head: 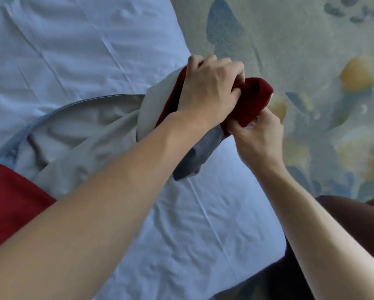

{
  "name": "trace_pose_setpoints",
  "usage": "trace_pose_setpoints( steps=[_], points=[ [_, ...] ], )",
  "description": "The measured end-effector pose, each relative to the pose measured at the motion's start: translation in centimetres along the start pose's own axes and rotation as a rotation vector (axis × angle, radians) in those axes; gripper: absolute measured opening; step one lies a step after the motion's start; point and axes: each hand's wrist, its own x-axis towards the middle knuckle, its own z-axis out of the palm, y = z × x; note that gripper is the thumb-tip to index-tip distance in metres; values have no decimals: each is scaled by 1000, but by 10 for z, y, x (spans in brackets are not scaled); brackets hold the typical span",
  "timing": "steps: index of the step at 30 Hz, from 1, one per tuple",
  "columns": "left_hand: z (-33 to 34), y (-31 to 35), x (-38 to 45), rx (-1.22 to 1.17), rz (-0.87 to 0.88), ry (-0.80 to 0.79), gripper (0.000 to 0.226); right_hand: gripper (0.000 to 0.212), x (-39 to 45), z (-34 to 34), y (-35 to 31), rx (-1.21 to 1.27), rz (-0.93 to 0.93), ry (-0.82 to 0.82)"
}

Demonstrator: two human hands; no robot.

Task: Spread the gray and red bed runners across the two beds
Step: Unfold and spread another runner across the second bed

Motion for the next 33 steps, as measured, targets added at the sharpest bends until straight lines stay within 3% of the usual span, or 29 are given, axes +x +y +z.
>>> trace_pose_setpoints(
  steps=[2,6,11,14,16,20,23,28,33],
  points=[
    [1,1,-13,6,22,28,27,3,7,-7,20,-16,75,93],
    [2,-9,-55,22,-21,109,45,19,18,-34,62,-57,307,251],
    [20,-9,-87,174,-107,36,65,18,2,-33,78,86,433,198],
    [24,-8,-78,213,-145,24,52,20,-16,-12,70,350,420,4],
    [23,-8,-72,207,-143,41,46,20,-26,-1,68,381,401,-48],
    [13,-28,-70,298,-159,45,47,13,-31,1,72,312,392,38],
    [7,-46,-70,323,-196,30,31,20,-29,-5,72,220,397,123],
    [5,-50,-71,328,-177,83,22,66,-38,-4,53,-20,194,211],
    [-13,-61,-67,159,-291,172,25,66,-69,8,17,-174,-163,236]
  ],
)
